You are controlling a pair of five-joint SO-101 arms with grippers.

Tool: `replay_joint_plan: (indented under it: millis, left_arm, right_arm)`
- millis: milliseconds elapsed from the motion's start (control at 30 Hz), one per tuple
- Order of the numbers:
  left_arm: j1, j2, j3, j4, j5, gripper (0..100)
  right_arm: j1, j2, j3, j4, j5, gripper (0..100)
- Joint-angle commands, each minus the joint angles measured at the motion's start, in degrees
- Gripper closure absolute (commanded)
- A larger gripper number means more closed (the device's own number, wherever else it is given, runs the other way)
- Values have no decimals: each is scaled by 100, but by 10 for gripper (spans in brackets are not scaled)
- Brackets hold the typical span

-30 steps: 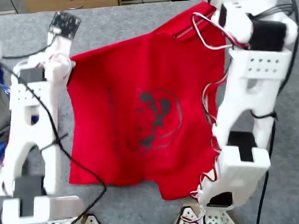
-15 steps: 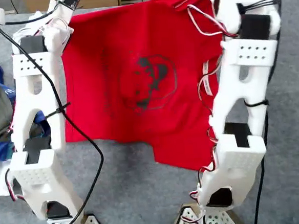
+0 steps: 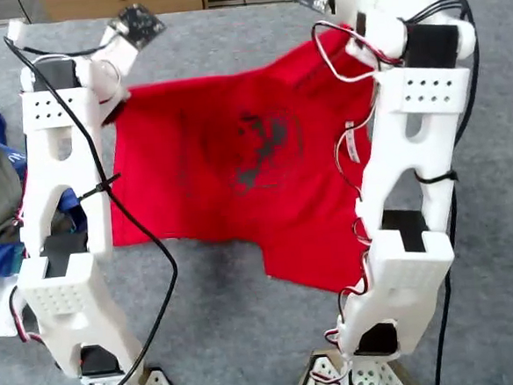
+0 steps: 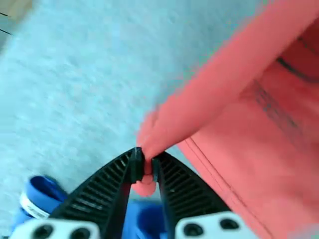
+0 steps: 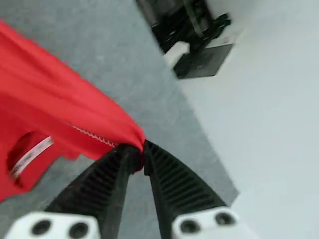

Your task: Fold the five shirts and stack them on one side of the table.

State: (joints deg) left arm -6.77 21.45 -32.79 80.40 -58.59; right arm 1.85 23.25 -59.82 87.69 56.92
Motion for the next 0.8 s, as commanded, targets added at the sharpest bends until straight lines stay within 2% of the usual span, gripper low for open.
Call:
replay_joint_plan:
  millis: [0,67,233,333,767]
  left_arm:
    - [-35,-40,-273,853,-360,979]
    - [-35,-40,-264,1204,-536,979]
    - [-35,40,-167,1749,-985,979]
    - [-44,233,26,1749,-1213,979]
    - [-114,725,193,2040,-1222,979]
  right_arm:
    - [40,-48,-418,941,79,996]
    - [-13,-57,-462,1415,79,996]
    - [57,-400,48,1477,-18,996]
    - [48,-892,971,1477,-9,996]
    - [-84,-3240,5393,1433,-35,996]
